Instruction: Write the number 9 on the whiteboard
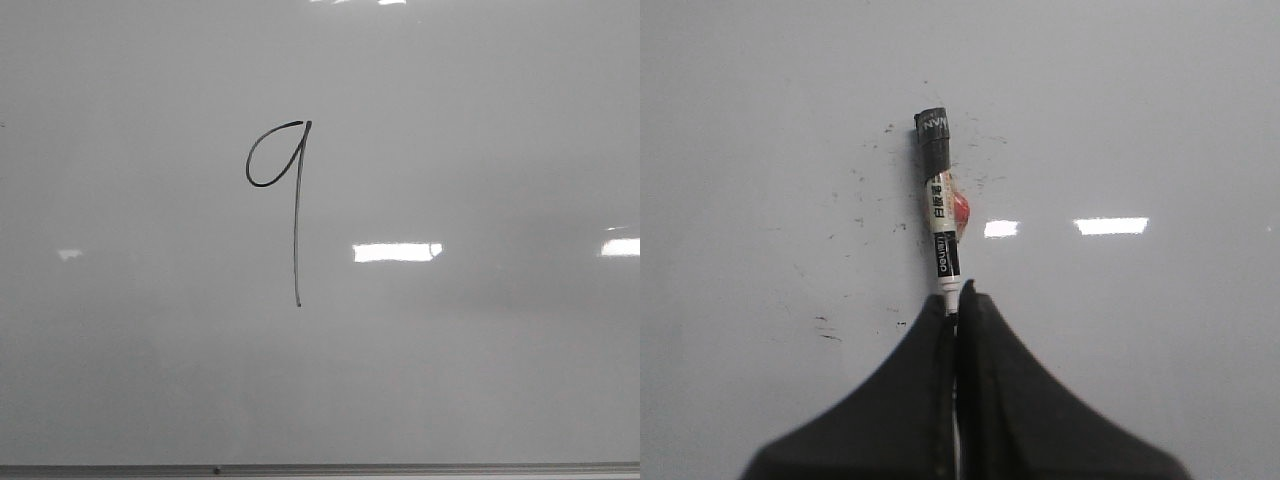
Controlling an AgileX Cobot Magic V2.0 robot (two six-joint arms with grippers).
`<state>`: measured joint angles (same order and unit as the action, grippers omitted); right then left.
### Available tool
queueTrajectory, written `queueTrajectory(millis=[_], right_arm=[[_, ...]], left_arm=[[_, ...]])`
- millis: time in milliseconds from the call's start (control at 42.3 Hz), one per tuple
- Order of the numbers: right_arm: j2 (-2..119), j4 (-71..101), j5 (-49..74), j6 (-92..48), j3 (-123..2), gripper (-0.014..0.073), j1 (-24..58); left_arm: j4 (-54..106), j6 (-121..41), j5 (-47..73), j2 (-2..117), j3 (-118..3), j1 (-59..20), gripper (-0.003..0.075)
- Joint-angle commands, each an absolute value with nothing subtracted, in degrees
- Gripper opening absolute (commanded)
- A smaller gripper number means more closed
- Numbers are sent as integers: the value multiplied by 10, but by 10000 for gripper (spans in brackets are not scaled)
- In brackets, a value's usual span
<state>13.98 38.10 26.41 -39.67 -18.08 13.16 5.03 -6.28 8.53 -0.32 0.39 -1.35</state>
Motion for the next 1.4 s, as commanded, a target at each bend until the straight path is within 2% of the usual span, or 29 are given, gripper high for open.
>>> queueTrajectory(millis=[0,355,639,828,1041,1207,1372], right_arm=[[143,395,229,-396,-196,-71,129],[143,353,199,-379,-193,-71,127],[140,108,48,-106,-126,-71,124],[105,52,24,-5,-78,-71,67],[31,35,74,0,-38,-71,1],[-18,33,78,0,6,-71,-5],[-17,32,81,0,14,-71,-5]], left_arm=[[51,-56,44,-15,4,-13,-19],[51,-56,44,-15,4,-13,-19],[51,-56,44,-15,4,-13,-19],[51,-56,44,-15,4,-13,-19],[51,-56,44,-15,4,-13,-19],[51,-56,44,-15,4,-13,-19],[51,-56,44,-14,4,-13,-19]])
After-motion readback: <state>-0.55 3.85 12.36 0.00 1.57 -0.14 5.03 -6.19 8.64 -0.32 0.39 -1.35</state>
